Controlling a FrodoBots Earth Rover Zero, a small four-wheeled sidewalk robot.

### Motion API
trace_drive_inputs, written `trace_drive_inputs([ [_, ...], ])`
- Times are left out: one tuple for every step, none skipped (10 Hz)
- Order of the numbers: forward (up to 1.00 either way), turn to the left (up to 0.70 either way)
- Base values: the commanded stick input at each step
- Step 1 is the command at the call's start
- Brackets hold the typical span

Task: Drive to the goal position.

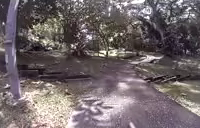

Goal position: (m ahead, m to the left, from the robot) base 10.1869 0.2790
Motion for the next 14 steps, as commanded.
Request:
trace_drive_inputs([
  [0.00,-1.00],
  [0.00,-1.00],
  [0.00,-1.00],
  [0.00,-1.00],
  [0.00,-0.95],
  [0.00,-0.29],
  [0.00,0.00],
  [0.00,0.00],
  [0.00,0.00],
  [0.00,0.00],
  [0.00,0.00],
  [0.00,0.00],
  [0.00,0.00],
  [0.00,0.00],
])
